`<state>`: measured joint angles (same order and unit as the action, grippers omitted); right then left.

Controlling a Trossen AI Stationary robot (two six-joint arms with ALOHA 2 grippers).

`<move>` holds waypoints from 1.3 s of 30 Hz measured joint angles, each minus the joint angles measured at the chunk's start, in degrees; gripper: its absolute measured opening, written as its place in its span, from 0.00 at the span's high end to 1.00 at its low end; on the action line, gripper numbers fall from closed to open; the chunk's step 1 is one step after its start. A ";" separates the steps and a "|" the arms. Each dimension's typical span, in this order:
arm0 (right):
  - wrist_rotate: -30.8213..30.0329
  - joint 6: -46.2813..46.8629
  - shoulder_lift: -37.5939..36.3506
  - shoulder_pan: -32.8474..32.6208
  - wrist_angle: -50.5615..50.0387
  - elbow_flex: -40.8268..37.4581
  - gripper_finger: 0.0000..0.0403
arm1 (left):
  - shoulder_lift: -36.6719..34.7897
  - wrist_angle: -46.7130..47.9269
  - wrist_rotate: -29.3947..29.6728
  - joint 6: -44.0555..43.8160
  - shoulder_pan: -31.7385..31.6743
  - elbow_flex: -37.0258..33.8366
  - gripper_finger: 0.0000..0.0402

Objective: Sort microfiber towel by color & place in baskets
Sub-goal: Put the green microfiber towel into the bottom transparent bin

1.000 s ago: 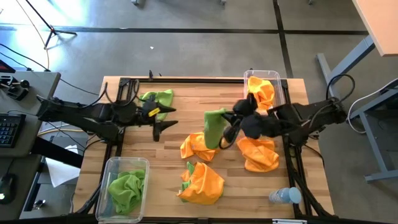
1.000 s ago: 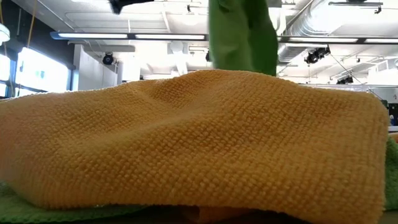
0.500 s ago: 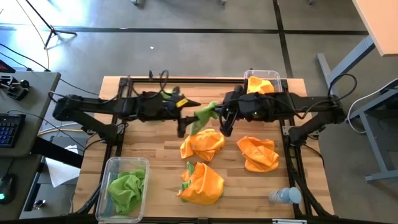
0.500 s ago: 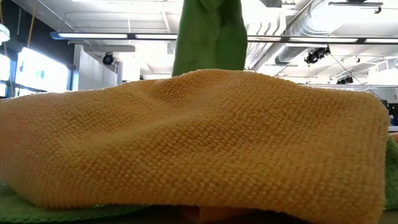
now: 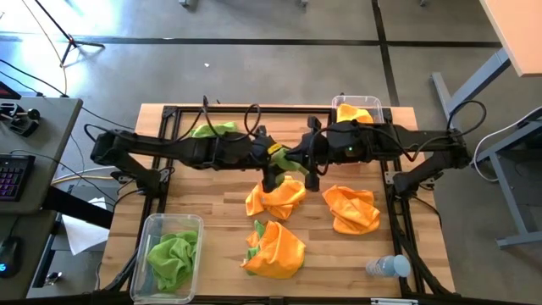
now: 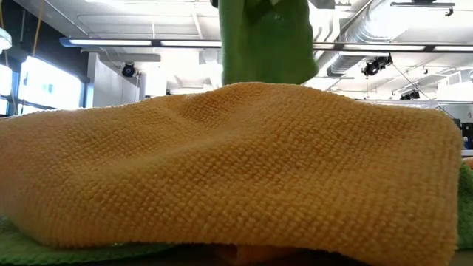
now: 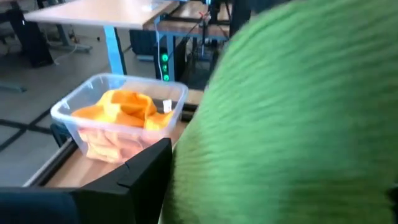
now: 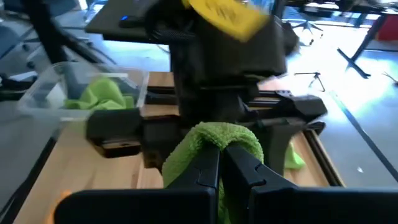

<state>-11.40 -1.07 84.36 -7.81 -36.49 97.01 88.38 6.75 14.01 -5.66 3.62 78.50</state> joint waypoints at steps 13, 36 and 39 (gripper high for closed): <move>0.28 1.32 0.00 0.35 -6.03 0.00 1.00 | 0.54 10.07 2.29 -7.75 0.20 0.00 0.78; -2.10 13.74 0.57 2.09 -15.68 -10.88 0.67 | -12.36 28.20 5.08 -16.66 0.94 0.00 1.00; -2.07 15.62 0.57 2.06 -15.69 -13.74 0.66 | -14.71 34.28 7.27 -23.50 3.15 0.02 1.00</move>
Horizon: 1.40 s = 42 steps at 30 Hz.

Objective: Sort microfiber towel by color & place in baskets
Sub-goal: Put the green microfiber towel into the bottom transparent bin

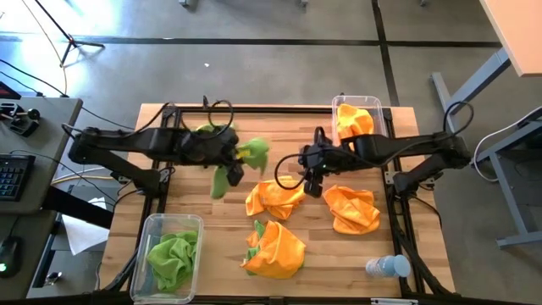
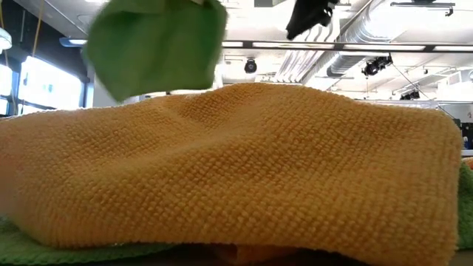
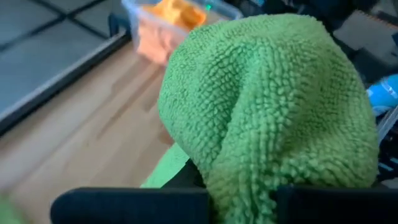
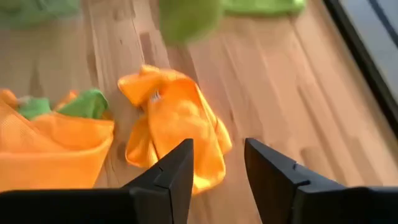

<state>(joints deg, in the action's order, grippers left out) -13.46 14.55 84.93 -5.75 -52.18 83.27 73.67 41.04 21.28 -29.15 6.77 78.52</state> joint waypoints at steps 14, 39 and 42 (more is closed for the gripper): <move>0.40 12.59 0.04 -0.36 4.04 -8.27 0.65 | 0.99 34.49 4.85 -22.81 24.21 16.87 1.00; -7.50 37.24 0.00 -14.11 21.07 -8.27 0.65 | 12.24 37.06 7.89 -30.58 56.80 20.35 1.00; -9.80 39.62 0.00 -16.16 21.07 -8.27 0.65 | 13.21 37.09 9.72 -23.82 57.58 20.35 1.00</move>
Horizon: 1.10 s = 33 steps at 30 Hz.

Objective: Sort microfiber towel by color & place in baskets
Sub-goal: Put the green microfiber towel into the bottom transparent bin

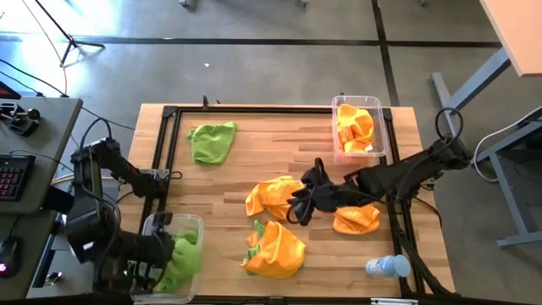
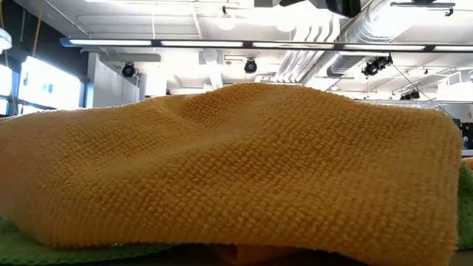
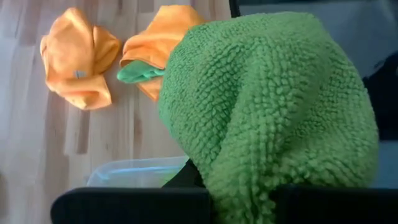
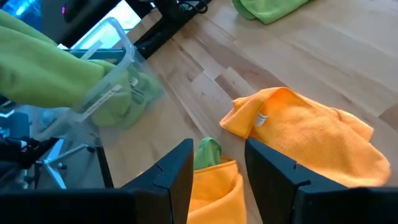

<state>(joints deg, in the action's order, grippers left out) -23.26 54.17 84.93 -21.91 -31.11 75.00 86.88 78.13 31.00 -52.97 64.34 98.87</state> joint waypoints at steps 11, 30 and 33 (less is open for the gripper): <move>-7.41 7.46 0.59 -7.41 0.33 0.02 0.65 | 0.49 1.17 -6.47 -2.30 7.08 -14.78 1.00; -13.07 9.03 0.59 -9.75 0.88 0.04 0.65 | 0.45 -21.64 -11.96 -3.34 6.93 -36.14 1.00; -13.32 9.01 0.59 -9.75 1.09 0.04 0.65 | 0.45 -23.26 -12.48 -4.22 6.42 -38.73 1.00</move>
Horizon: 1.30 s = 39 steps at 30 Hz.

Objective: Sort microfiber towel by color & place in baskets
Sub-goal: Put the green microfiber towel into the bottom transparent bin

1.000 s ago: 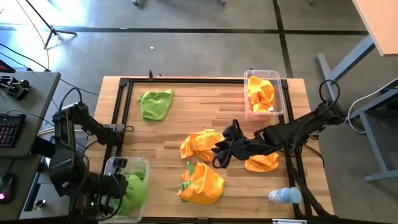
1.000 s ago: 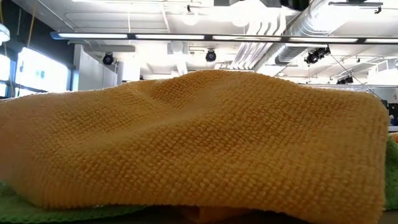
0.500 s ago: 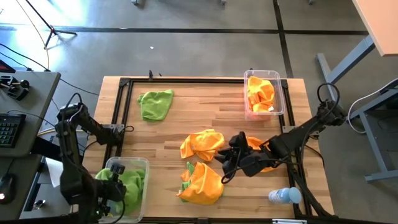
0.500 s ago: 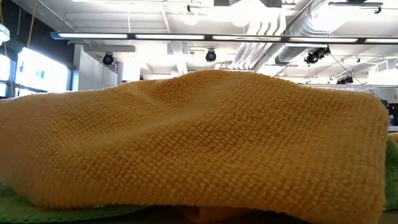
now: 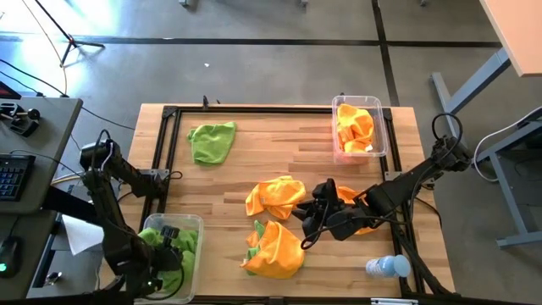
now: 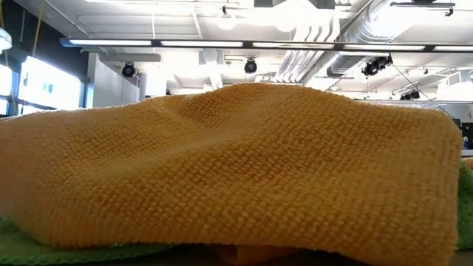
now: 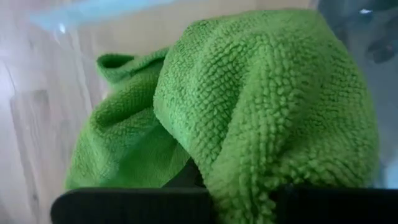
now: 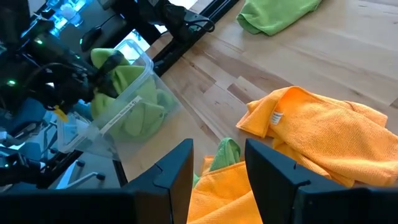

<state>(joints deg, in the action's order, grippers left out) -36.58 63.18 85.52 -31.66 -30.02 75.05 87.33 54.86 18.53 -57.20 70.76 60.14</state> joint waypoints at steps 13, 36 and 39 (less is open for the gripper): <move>-0.04 0.02 0.00 0.00 0.39 0.00 0.65 | -0.07 -11.23 -3.63 -9.45 -0.64 -8.97 0.99; -0.15 -0.07 0.00 0.09 0.29 0.00 0.65 | -0.35 -8.92 -9.71 -12.68 -2.31 -8.24 0.65; -0.26 -0.13 0.00 0.15 -0.11 0.00 0.65 | -1.15 -4.80 -9.86 -11.68 -3.03 -4.37 0.64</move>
<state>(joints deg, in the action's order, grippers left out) -36.84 63.05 85.52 -31.51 -30.13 75.05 86.18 50.07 8.67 -68.88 67.74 55.77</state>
